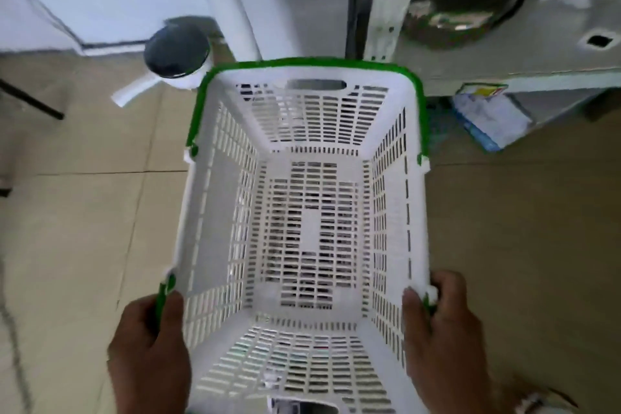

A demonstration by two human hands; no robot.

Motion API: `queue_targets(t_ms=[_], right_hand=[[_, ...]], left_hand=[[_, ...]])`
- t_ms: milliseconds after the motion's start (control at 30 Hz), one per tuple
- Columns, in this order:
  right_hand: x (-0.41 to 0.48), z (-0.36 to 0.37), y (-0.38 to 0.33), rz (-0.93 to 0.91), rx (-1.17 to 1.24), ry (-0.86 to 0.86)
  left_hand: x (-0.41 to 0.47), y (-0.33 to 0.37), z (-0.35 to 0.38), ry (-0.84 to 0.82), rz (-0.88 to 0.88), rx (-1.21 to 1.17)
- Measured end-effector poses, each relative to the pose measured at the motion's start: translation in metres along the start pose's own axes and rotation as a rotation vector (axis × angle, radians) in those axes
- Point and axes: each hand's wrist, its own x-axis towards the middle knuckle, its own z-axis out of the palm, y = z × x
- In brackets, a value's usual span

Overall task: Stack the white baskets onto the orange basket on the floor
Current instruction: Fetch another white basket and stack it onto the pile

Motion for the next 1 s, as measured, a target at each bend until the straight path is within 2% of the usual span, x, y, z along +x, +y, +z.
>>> queue_targets(t_ms=[67, 133, 200, 233, 333, 400, 500, 567, 667, 733, 1000], right_hand=[[0.002, 0.038, 0.011, 0.001, -0.074, -0.005], [0.008, 0.073, 0.032, 0.018, -0.226, -0.041], [0.013, 0.104, 0.055, 0.021, -0.354, -0.124], [0.014, 0.116, 0.062, 0.018, -0.383, -0.175], [0.013, 0.132, 0.068, 0.085, -0.328, -0.246], [0.014, 0.135, 0.063, 0.088, -0.299, -0.221], [0.052, 0.119, 0.086, 0.08, -0.344, -0.27], [0.06, 0.12, 0.082, 0.053, -0.389, -0.278], [0.072, 0.12, 0.066, 0.002, -0.28, -0.239], [0.109, 0.138, 0.059, -0.028, -0.274, -0.291], [0.134, 0.143, 0.065, 0.19, -0.216, -0.393]], left_hand=[[0.002, -0.006, 0.015, -0.137, -0.068, 0.03], [0.009, -0.042, 0.043, -0.238, -0.032, 0.061], [0.016, -0.075, 0.067, -0.414, 0.002, 0.152], [0.015, -0.09, 0.078, -0.508, 0.043, 0.169], [0.009, -0.099, 0.096, -0.635, 0.093, 0.123], [0.009, -0.097, 0.097, -0.643, 0.08, 0.126], [0.0, -0.072, 0.132, -0.609, 0.033, 0.183], [0.007, -0.065, 0.136, -0.586, 0.078, 0.233], [0.027, -0.052, 0.145, -0.618, 0.103, 0.257], [0.055, -0.055, 0.168, -0.581, -0.012, 0.27], [0.094, -0.058, 0.175, -0.64, -0.144, 0.224]])
